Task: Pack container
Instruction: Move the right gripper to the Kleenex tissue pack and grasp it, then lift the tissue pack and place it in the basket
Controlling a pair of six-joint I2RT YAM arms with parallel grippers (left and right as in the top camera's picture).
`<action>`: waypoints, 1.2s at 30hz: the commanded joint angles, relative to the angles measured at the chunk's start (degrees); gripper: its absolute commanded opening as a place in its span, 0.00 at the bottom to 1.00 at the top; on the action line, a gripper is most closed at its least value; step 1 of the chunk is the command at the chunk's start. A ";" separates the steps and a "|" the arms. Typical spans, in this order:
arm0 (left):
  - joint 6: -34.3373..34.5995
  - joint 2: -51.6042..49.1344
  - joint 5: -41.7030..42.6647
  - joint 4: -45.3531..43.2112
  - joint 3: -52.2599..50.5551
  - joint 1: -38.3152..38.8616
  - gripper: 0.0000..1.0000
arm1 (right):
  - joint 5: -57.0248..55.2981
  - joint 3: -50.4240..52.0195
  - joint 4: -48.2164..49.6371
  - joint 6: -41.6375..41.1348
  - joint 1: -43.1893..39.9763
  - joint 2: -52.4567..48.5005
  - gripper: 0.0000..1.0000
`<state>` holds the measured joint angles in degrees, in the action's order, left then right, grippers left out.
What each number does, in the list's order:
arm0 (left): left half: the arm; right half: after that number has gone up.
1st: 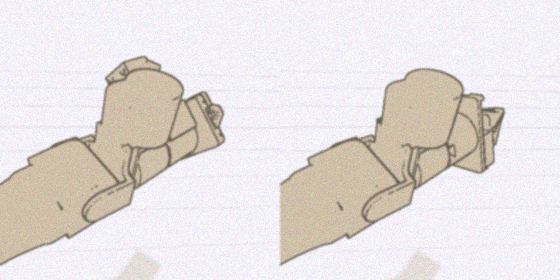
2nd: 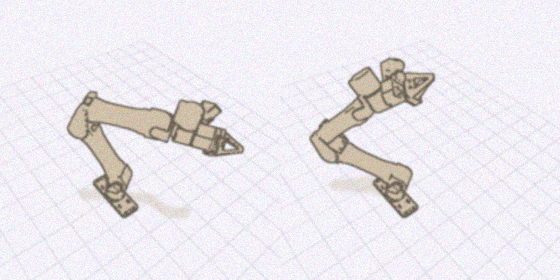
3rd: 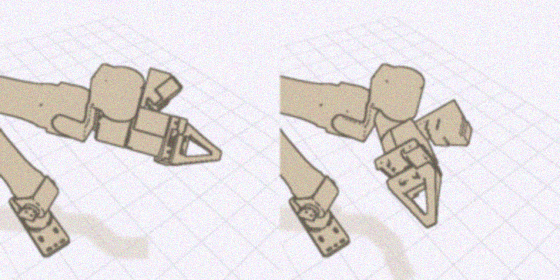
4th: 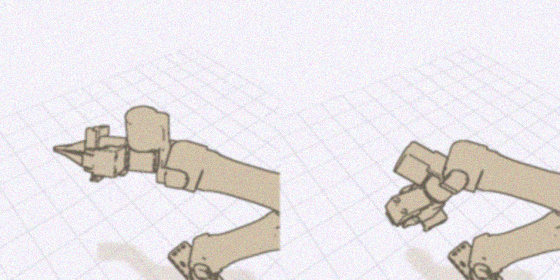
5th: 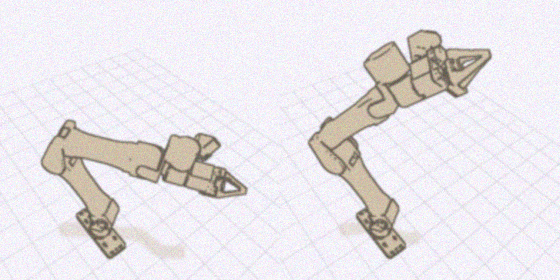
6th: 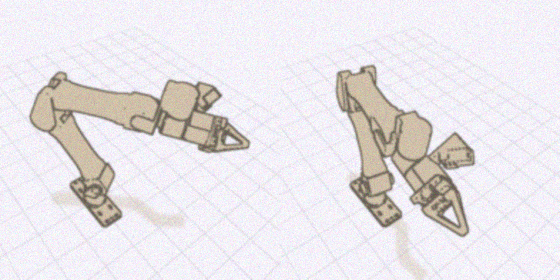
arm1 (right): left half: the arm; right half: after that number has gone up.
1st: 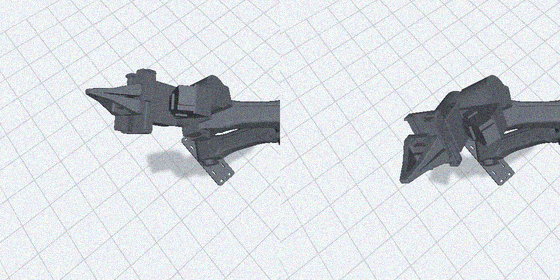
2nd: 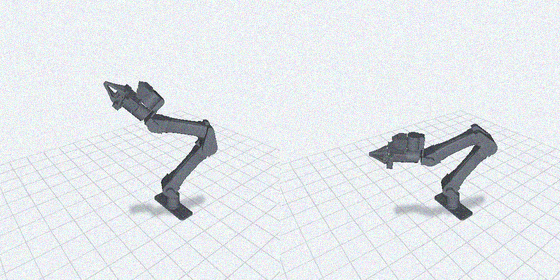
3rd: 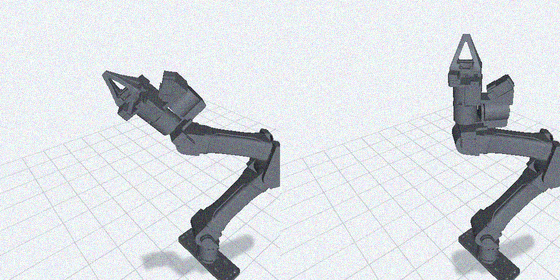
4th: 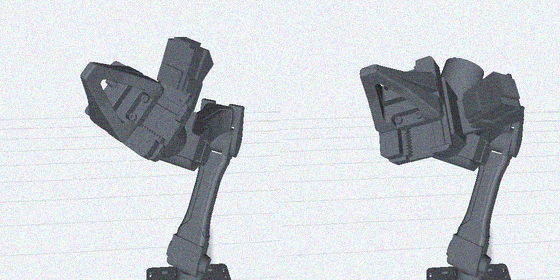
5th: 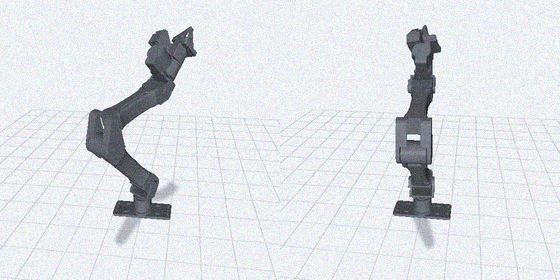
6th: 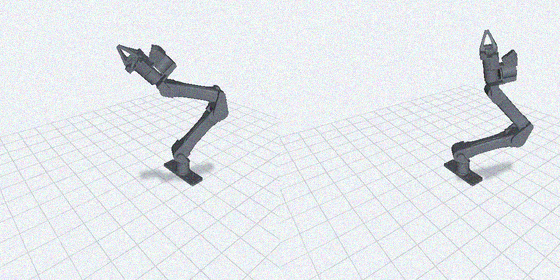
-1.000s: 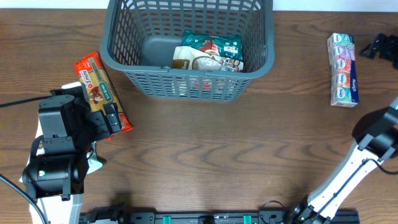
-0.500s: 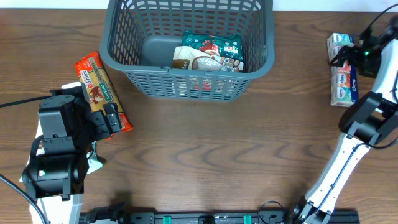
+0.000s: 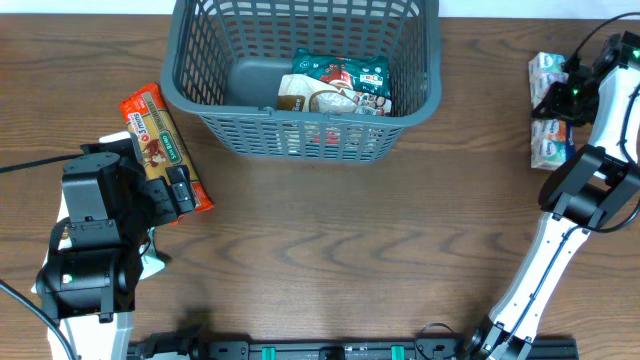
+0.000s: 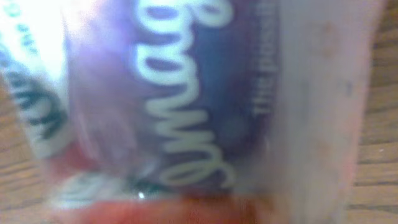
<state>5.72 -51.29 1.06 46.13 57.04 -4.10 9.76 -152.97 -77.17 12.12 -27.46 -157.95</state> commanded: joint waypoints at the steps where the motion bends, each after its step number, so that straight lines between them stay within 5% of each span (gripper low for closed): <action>1: -0.92 0.04 -0.68 0.13 0.90 -0.33 0.99 | 3.65 0.33 -1.25 0.37 1.81 -1.53 0.01; 9: -0.94 0.04 -0.68 0.13 0.90 -0.35 0.99 | 7.37 -0.04 -0.81 0.81 7.04 8.07 0.01; 22: -0.94 0.04 -0.68 0.13 0.90 -0.33 0.99 | -1.38 -0.04 8.68 -0.20 21.24 40.48 0.01; 26: -8.66 0.04 -6.93 4.13 0.90 -0.35 0.99 | 3.85 -0.04 7.80 10.67 27.28 45.79 0.01; 36: -8.68 0.04 -6.91 12.24 0.90 -0.35 0.99 | 12.57 0.02 0.85 32.52 45.46 45.99 0.01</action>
<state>-1.78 -51.29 -4.75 57.45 57.04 -4.10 18.94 -153.21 -76.05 35.55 14.66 -110.41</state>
